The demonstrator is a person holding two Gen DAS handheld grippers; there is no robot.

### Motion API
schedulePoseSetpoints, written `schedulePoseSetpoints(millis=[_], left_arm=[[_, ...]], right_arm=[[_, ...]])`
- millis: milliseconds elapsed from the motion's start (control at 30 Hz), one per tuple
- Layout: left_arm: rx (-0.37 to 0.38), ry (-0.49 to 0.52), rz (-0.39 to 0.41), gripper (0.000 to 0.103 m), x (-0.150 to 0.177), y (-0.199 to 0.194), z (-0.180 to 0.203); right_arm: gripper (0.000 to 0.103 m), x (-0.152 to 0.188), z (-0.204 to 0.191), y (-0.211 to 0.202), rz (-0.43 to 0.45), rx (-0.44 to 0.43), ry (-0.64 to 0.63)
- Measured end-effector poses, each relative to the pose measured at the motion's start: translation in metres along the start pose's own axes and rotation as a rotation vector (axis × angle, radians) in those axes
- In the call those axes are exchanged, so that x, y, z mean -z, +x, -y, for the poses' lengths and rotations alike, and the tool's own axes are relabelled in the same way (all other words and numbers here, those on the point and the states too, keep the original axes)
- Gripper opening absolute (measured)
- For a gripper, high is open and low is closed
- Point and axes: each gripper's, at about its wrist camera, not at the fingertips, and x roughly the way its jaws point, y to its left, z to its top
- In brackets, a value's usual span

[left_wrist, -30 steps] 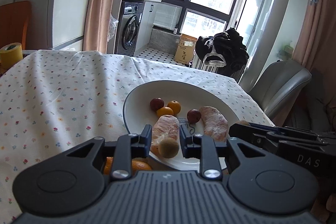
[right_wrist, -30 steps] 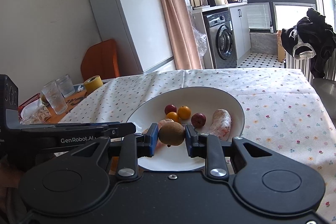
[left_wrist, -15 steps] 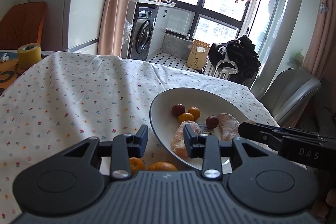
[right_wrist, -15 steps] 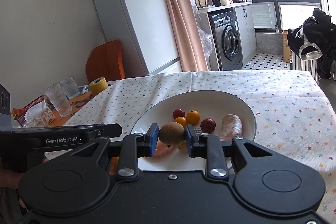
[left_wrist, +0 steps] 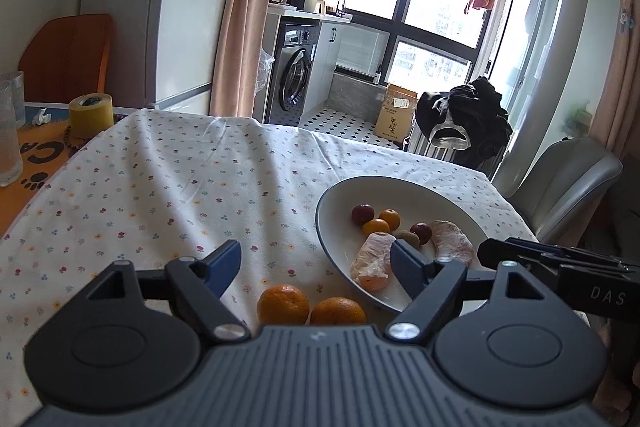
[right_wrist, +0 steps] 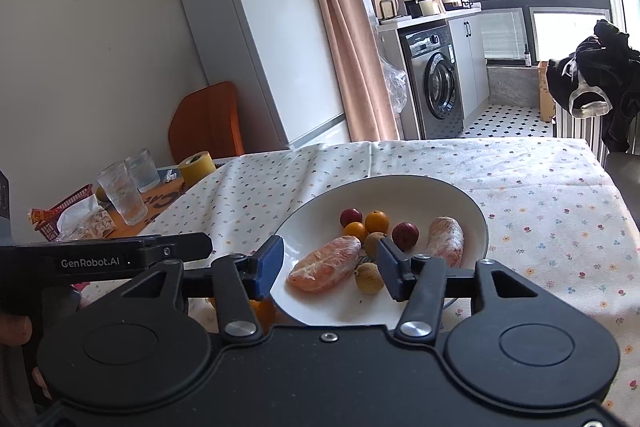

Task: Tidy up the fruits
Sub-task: 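Open both tools to release the small brown fruits into the bowl, then withdraw both tools from the bowl toward the two remaining oranges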

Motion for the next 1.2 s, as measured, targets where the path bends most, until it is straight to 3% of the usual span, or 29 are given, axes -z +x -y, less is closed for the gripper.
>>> schedulePoseSetpoints(millis=[267, 600, 1200], left_arm=[[-0.026, -0.001, 0.000, 0.089, 0.011, -0.015, -0.004], [-0.011, -0.008, 0.020, 0.090, 0.016, -0.037, -0.013], [0.000, 0.030, -0.004, 0.090, 0.029, -0.068, -0.023]], right_arm=[[0.078, 0.006, -0.009, -0.013, -0.004, -0.001, -0.008], [0.102, 0.015, -0.018, -0.025, 0.006, 0.000, -0.001], [0.103, 0.023, -0.042, -0.038, -0.023, 0.008, -0.009]])
